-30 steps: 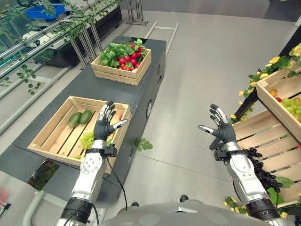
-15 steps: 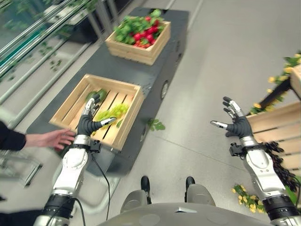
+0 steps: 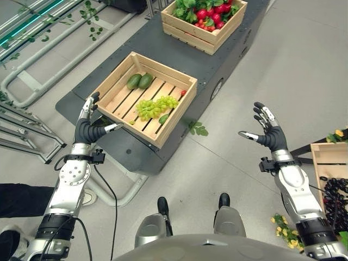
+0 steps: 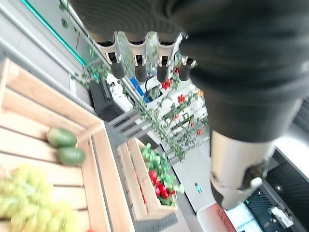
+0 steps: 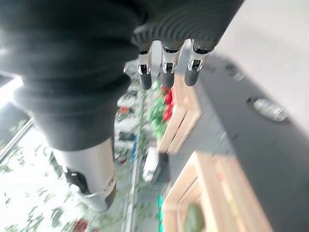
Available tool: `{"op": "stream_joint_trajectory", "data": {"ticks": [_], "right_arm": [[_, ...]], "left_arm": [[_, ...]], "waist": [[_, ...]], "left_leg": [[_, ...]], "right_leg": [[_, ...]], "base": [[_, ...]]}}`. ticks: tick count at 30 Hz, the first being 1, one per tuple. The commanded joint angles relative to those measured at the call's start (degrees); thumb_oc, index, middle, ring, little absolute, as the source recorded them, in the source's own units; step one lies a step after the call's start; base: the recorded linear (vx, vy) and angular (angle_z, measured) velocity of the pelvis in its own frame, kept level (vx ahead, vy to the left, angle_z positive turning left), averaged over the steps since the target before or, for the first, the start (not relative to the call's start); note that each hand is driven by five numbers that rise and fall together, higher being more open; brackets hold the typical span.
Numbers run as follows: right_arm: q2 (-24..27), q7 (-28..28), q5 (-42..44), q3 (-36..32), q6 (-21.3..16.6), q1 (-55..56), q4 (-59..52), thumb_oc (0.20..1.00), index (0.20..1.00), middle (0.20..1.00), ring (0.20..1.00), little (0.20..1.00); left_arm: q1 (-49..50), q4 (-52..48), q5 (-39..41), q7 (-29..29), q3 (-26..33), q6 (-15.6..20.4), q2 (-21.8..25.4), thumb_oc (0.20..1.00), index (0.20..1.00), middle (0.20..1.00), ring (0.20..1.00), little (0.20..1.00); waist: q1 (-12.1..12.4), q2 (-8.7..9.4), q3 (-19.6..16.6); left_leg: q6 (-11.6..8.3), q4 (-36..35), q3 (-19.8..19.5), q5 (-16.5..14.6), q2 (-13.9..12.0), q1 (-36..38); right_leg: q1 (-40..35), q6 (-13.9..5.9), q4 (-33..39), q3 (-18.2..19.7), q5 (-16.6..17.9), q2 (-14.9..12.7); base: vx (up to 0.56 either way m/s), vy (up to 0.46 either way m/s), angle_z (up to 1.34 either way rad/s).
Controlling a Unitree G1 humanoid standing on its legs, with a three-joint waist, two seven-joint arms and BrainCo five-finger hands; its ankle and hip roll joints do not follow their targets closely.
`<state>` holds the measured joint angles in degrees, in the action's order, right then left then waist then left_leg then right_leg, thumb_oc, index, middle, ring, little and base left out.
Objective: Pick up the fruits from the basket on one side to the basket on the other side
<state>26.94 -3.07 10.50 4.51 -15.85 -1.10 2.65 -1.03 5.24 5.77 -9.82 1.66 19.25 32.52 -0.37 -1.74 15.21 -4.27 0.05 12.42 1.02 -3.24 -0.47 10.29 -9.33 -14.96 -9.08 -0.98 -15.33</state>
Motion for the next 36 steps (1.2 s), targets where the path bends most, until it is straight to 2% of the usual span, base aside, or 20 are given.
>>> {"op": "stream_joint_trajectory", "data": {"ticks": [1,2,3,4,6,7,8,9,10,11,12,15,16,18,19,20,22,27,31,36], "right_arm": [[0.8,-0.6,-1.9,1.0,-1.9,-4.3,-3.5,1.000,1.000,1.000,1.000,1.000],[0.8,-0.6,-1.9,0.9,-1.9,-4.4,-3.4,1.000,1.000,1.000,1.000,1.000],[1.1,-0.7,-1.8,1.1,-2.1,-4.6,-3.3,1.000,1.000,1.000,1.000,1.000],[2.0,-1.1,-1.3,2.0,-2.1,-5.7,-3.0,1.000,1.000,1.000,1.000,1.000],[2.9,-1.2,-1.0,2.5,-2.5,-6.3,-3.6,1.000,1.000,1.000,1.000,1.000],[2.9,-1.2,-1.0,2.3,-2.5,-6.4,-3.6,1.000,1.000,1.000,1.000,1.000],[3.7,-1.0,-0.7,2.5,-2.9,-6.9,-3.9,1.000,1.000,1.000,1.000,1.000],[3.7,-1.0,-0.7,2.4,-2.9,-6.9,-3.9,1.000,1.000,1.000,1.000,1.000],[3.8,-1.0,-0.7,2.2,-3.0,-6.8,-4.1,1.000,1.000,1.000,1.000,1.000],[4.5,-1.4,-0.6,2.3,-3.4,-6.9,-4.3,1.000,1.000,1.000,1.000,1.000],[4.5,-1.4,-0.6,2.1,-3.5,-6.9,-4.3,1.000,1.000,1.000,1.000,1.000],[5.2,-2.5,-0.7,2.0,-4.3,-7.7,-3.9,1.000,1.000,1.000,1.000,1.000],[4.9,-3.0,0.0,2.0,-4.8,-8.0,-3.9,1.000,1.000,1.000,1.000,1.000],[4.3,-3.2,0.7,2.1,-5.1,-8.1,-3.7,1.000,1.000,1.000,1.000,1.000],[4.1,-3.4,1.1,2.1,-5.7,-8.3,-4.4,1.000,1.000,1.000,1.000,1.000],[3.9,-3.4,1.1,1.8,-5.6,-8.3,-4.5,1.000,1.000,1.000,1.000,1.000],[3.4,-3.4,1.6,2.2,-6.2,-8.3,-4.9,1.000,1.000,1.000,1.000,1.000],[2.6,-2.7,2.8,3.2,-7.2,-7.5,-5.2,1.000,1.000,1.000,1.000,1.000],[3.0,-2.6,3.6,3.6,-8.1,-7.6,-5.7,1.000,1.000,1.000,1.000,1.000],[2.8,-3.0,4.6,3.6,-8.9,-8.2,-5.7,1.000,1.000,1.000,1.000,1.000]], "left_arm": [[-4.5,-4.1,-2.0,-1.8,1.7,1.8,3.3,1.000,1.000,1.000,1.000,1.000],[-4.7,-3.9,-2.0,-1.9,1.6,1.8,3.3,1.000,1.000,1.000,1.000,1.000],[-6.2,-3.7,-2.5,-1.9,1.0,1.7,4.0,1.000,1.000,1.000,1.000,1.000],[-10.9,-1.9,-2.5,-2.3,-1.2,1.2,6.5,1.000,1.000,1.000,1.000,1.000],[-15.0,0.0,-2.2,-2.6,-2.8,1.4,9.6,1.000,1.000,1.000,1.000,1.000],[-15.5,0.3,-2.2,-2.7,-3.1,1.5,9.7,1.000,1.000,1.000,1.000,1.000],[-19.7,2.6,-4.1,-3.7,-5.1,0.2,13.0,1.000,1.000,1.000,1.000,1.000],[-20.1,2.9,-4.1,-3.8,-5.3,0.3,13.0,1.000,1.000,1.000,1.000,1.000],[-21.8,3.7,-5.0,-4.4,-5.6,0.0,14.6,1.000,1.000,1.000,1.000,1.000],[-27.0,6.8,-6.5,-5.2,-8.6,-0.8,16.8,1.000,1.000,1.000,1.000,1.000],[-27.7,7.2,-6.5,-5.3,-9.1,-0.7,16.8,1.000,1.000,1.000,1.000,1.000],[-36.5,11.7,-8.3,-4.7,-15.4,-1.5,20.2,1.000,1.000,1.000,1.000,1.000],[-38.5,14.1,-6.6,-4.6,-16.6,-1.0,20.4,1.000,1.000,1.000,1.000,1.000],[-40.5,17.0,-6.7,-4.8,-18.5,-1.3,19.8,1.000,1.000,1.000,1.000,1.000],[-44.0,20.3,-8.8,-3.9,-21.6,-2.0,20.6,1.000,1.000,1.000,1.000,1.000],[-44.8,20.8,-8.8,-4.0,-22.2,-1.8,20.5,1.000,1.000,1.000,1.000,1.000],[-47.1,24.6,-8.3,-3.8,-24.0,-1.9,20.7,1.000,1.000,1.000,1.000,1.000],[-50.5,35.5,-9.5,-2.3,-26.3,-3.1,21.8,1.000,1.000,1.000,1.000,1.000],[-55.3,42.6,-14.6,-1.1,-32.1,-3.6,25.2,1.000,1.000,1.000,1.000,1.000],[-58.0,47.6,-13.9,-1.2,-32.9,-3.9,26.7,1.000,1.000,1.000,1.000,1.000]], "waist": [[0.0,0.88,0.4],[0.0,0.88,0.4],[-0.3,1.25,0.4],[-1.4,0.93,0.9],[-1.7,0.57,2.0],[-1.7,0.58,2.0],[-2.1,-0.69,2.4],[-2.0,-0.70,2.3],[-2.1,-1.32,2.6],[-3.1,-2.55,3.8],[-3.0,-2.59,3.9],[-4.1,-4.14,5.9],[-4.6,-4.87,6.5],[-4.8,-5.13,6.6],[-5.8,-5.84,7.4],[-5.4,-5.74,7.4],[-6.1,-6.30,8.2],[-7.8,-6.25,10.2],[-9.2,-6.36,11.9],[-10.0,-5.71,14.0]], "left_leg": [[2.16,-0.2,-2.7,-0.8,-0.2,-1.1],[2.15,-0.2,-2.7,-0.8,-0.2,-1.1],[1.94,-0.5,-2.8,-1.0,0.4,-1.3],[1.63,0.6,-3.9,-1.4,0.9,-2.7],[1.25,2.0,-4.0,-1.5,1.3,-4.9],[1.23,2.2,-4.1,-1.5,1.2,-5.2],[0.66,1.8,-3.5,-0.8,1.0,-6.4],[0.64,1.8,-3.6,-0.7,0.9,-6.5],[0.30,1.4,-3.3,-0.2,0.7,-6.9],[-0.57,1.0,-2.9,0.8,0.2,-8.1],[-0.61,1.1,-3.1,0.8,0.1,-8.3],[-1.49,0.3,-3.0,2.3,-0.7,-9.9],[-1.76,-0.5,-2.6,3.0,-1.1,-10.4],[-1.94,-1.2,-2.0,3.4,-1.4,-10.3],[-2.35,-1.5,-1.2,3.9,-1.9,-10.6],[-2.37,-1.5,-1.1,3.9,-1.9,-10.7],[-2.51,-1.7,-0.4,4.2,-2.1,-11.1],[-2.92,-1.0,1.8,4.0,-2.9,-12.0],[-3.31,0.5,2.9,3.9,-3.5,-13.2],[-3.51,1.6,3.6,3.5,-3.5,-15.2]], "right_leg": [[2.8,-2.23,-3.9,3.8,2.6,3.1],[2.7,-2.21,-3.6,3.8,2.7,3.2],[2.9,-1.68,0.9,4.5,3.2,3.6],[3.5,-1.62,3.0,7.8,3.4,4.6],[4.1,-1.17,4.2,8.5,4.2,4.9],[4.3,-1.15,4.3,8.5,4.3,4.9],[5.0,-1.11,5.6,7.2,5.0,4.8],[5.0,-1.10,5.7,7.1,5.2,4.8],[5.1,-1.18,6.8,6.4,5.6,4.7],[5.6,-1.21,8.0,6.0,6.1,5.0],[5.6,-1.17,8.1,5.9,6.1,5.0],[6.9,-1.20,9.3,5.3,6.8,5.4],[7.5,-1.33,10.1,5.6,7.0,5.6],[7.9,-1.36,10.3,5.9,7.1,5.9],[8.8,-1.38,10.3,6.5,7.2,6.0],[8.9,-1.36,10.2,6.6,7.2,6.0],[10.1,-1.37,10.2,7.4,7.5,6.2],[12.9,-1.53,9.9,9.6,8.1,7.3],[14.8,-1.39,9.0,10.2,8.0,7.8],[16.6,-1.65,9.1,10.7,8.4,8.2]], "base": [[0.04,0.003,-0.18],[0.06,-0.024,-0.20],[0.03,-0.046,-0.11],[0.01,-0.051,-0.09],[-0.09,-0.017,0.22],[-0.13,-0.026,0.23],[-0.07,-0.026,0.04],[-0.07,-0.047,-0.01],[-0.07,-0.082,-0.03],[-0.07,-0.084,-0.04],[-0.07,-0.107,0.10],[-0.06,-0.086,0.08],[-0.07,-0.048,-0.04],[-0.02,-0.041,-0.11],[-0.01,-0.039,-0.22],[-0.03,-0.024,-0.24],[-0.05,-0.002,-0.21],[-0.04,-0.010,-0.30],[-0.03,-0.003,-0.15],[-0.03,-0.008,-0.10]]}}
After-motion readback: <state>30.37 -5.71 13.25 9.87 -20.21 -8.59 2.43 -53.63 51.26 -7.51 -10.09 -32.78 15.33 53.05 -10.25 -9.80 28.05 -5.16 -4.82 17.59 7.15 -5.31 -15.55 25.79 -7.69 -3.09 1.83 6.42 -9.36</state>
